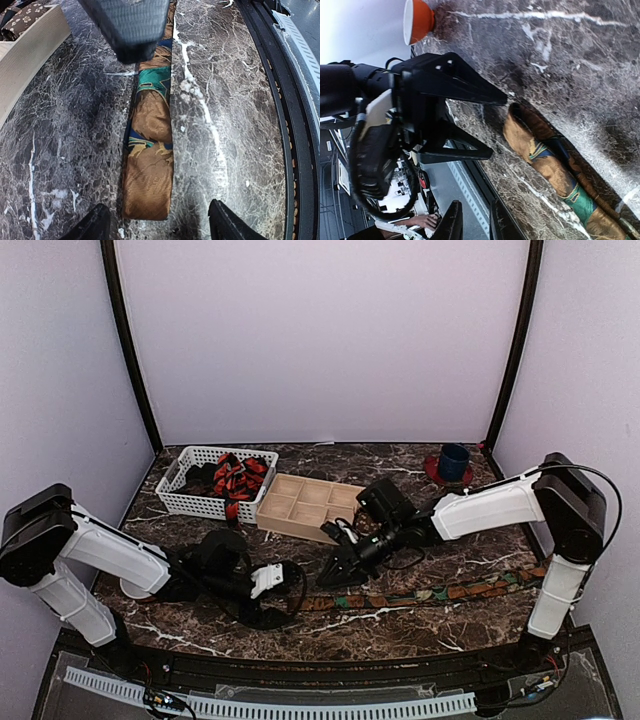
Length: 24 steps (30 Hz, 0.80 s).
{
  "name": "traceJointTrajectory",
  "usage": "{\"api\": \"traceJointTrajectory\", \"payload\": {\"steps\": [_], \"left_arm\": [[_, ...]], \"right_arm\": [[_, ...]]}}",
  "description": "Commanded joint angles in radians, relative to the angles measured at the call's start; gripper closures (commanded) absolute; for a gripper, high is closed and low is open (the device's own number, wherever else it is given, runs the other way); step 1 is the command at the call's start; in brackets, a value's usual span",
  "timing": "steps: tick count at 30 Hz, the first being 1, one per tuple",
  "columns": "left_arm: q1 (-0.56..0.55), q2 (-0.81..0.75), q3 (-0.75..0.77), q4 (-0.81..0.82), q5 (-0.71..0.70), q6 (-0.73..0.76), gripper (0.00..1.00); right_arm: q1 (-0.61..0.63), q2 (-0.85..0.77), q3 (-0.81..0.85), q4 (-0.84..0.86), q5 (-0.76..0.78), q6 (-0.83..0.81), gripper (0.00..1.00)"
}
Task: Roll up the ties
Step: Pick up the tie from the center of the board.
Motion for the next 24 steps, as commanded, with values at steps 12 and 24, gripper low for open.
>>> {"api": "traceJointTrajectory", "payload": {"steps": [12,24], "left_arm": [[0.008,0.048,0.007,0.030,-0.008,0.068,0.33],[0.009,0.091,0.033,0.032,0.005,0.103,0.37]], "right_arm": [[0.032,0.138,0.055,-0.134,0.062,-0.085,0.88],[0.009,0.094,0.049,-0.169,0.117,-0.082,0.91]]}}
